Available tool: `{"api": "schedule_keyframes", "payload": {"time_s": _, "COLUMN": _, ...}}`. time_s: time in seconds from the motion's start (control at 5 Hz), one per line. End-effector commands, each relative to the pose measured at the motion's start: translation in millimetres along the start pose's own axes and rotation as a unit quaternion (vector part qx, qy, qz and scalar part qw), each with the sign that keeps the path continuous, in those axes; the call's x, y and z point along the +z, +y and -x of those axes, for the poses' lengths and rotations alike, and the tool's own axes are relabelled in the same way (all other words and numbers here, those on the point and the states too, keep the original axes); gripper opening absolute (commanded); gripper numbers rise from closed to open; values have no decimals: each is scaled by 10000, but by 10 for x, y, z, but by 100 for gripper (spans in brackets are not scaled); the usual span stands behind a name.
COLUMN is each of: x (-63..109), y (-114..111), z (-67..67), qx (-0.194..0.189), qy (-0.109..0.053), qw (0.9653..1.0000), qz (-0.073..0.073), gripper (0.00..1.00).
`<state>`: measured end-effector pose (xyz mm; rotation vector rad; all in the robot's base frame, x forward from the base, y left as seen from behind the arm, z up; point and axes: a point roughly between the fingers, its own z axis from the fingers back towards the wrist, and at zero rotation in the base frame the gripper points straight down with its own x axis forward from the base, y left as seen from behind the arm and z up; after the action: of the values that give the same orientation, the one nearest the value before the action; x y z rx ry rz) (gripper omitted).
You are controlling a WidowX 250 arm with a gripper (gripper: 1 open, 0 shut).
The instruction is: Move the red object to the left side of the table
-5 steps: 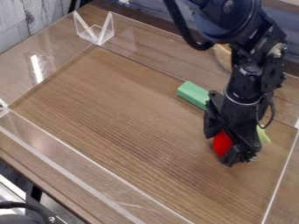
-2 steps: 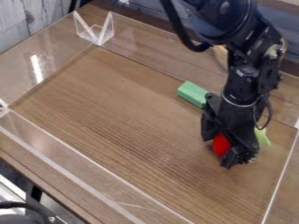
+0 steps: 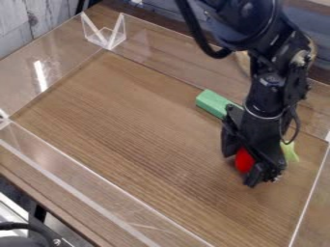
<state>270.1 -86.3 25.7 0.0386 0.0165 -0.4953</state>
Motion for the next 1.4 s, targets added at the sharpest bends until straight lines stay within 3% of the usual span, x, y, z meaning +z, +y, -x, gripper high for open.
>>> {"api": "schedule_keyframes", "payload": {"time_s": 0.0, "x": 118, "y": 49, "z": -44, "qx": 151, "qy": -231, "qw": 9996, "qz": -26, "gripper": 100}}
{"api": "schedule_keyframes", "payload": {"time_s": 0.2, "x": 93, "y": 81, "z": -42, "qx": 193, "qy": -239, "qw": 9995, "qz": -12, "gripper": 0}}
{"api": "schedule_keyframes", "payload": {"time_s": 0.8, "x": 382, "y": 266, "z": 70, "qx": 670, "qy": -308, "qw": 9972, "qz": 132, "gripper": 0}}
{"api": "schedule_keyframes", "payload": {"time_s": 1.0, "x": 658, "y": 495, "z": 172, "qx": 951, "qy": -385, "qw": 9947, "qz": 56, "gripper": 0}}
{"api": "schedule_keyframes", "payload": {"time_s": 1.2, "x": 1079, "y": 991, "z": 324, "qx": 1488, "qy": -526, "qw": 9874, "qz": -125, "gripper": 0}}
